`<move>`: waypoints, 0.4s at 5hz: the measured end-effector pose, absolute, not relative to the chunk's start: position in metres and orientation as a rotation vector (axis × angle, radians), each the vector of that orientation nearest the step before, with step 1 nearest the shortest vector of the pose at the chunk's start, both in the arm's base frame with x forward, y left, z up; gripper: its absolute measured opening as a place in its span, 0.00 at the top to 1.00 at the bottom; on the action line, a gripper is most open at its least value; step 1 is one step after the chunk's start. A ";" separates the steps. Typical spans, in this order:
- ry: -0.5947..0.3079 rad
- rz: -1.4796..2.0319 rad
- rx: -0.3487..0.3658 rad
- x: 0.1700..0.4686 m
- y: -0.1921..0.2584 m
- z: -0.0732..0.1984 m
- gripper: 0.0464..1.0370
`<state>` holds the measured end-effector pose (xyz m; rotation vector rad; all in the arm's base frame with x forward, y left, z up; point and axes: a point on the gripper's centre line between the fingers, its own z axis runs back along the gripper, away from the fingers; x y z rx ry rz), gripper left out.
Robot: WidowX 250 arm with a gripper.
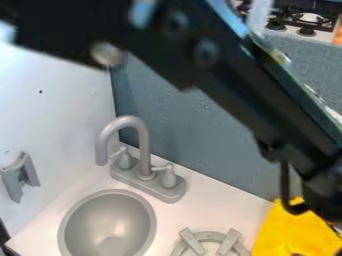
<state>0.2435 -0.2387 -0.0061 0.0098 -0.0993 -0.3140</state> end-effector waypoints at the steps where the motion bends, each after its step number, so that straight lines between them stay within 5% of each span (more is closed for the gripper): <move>1: -0.080 -0.325 0.030 0.257 -0.251 -0.019 0.03; 2: -0.074 -0.346 0.046 0.263 -0.256 -0.030 0.03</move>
